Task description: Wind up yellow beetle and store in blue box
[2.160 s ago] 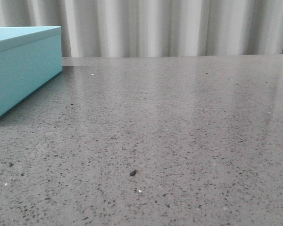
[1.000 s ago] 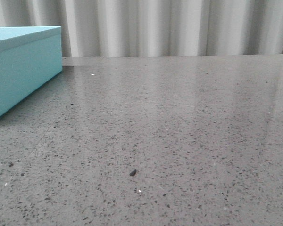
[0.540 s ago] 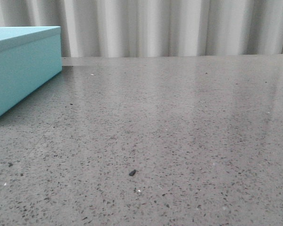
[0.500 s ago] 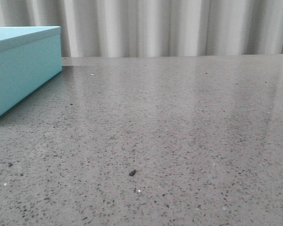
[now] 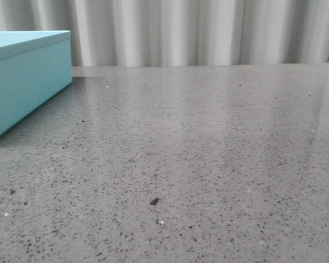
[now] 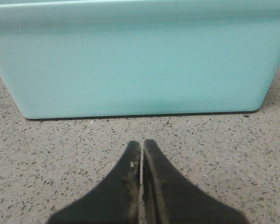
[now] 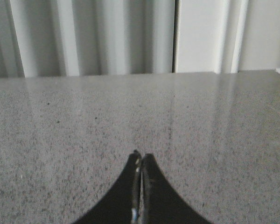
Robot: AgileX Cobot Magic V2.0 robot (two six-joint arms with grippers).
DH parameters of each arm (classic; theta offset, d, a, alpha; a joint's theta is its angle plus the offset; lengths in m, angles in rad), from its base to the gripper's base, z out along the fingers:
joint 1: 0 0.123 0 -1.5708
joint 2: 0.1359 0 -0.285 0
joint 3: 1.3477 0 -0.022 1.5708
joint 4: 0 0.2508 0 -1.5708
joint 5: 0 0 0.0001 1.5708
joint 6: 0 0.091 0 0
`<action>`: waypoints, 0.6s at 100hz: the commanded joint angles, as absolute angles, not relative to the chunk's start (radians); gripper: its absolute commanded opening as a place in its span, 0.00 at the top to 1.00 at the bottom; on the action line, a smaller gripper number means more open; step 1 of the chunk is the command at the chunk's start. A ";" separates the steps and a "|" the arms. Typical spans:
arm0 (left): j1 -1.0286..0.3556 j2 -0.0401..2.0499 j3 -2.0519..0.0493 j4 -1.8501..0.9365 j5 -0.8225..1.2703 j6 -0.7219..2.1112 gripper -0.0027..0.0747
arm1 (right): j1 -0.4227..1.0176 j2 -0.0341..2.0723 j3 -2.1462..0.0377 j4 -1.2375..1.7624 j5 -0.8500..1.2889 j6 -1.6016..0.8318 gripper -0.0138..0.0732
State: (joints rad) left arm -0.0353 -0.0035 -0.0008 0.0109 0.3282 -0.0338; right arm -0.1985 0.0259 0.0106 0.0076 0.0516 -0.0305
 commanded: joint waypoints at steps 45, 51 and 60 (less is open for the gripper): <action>-0.034 -0.036 0.026 0.011 0.275 -0.043 0.99 | -0.206 -0.031 0.031 0.008 0.308 -0.039 0.91; -0.034 -0.036 0.026 0.011 0.275 -0.043 0.99 | -0.206 -0.031 0.031 0.008 0.308 -0.039 0.91; -0.034 -0.036 0.026 0.011 0.275 -0.043 0.99 | -0.206 -0.031 0.031 0.008 0.308 -0.039 0.91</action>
State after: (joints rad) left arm -0.0353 -0.0035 -0.0008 0.0109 0.3282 -0.0338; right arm -0.2008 -0.0104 0.0088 0.0089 0.3234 -0.0328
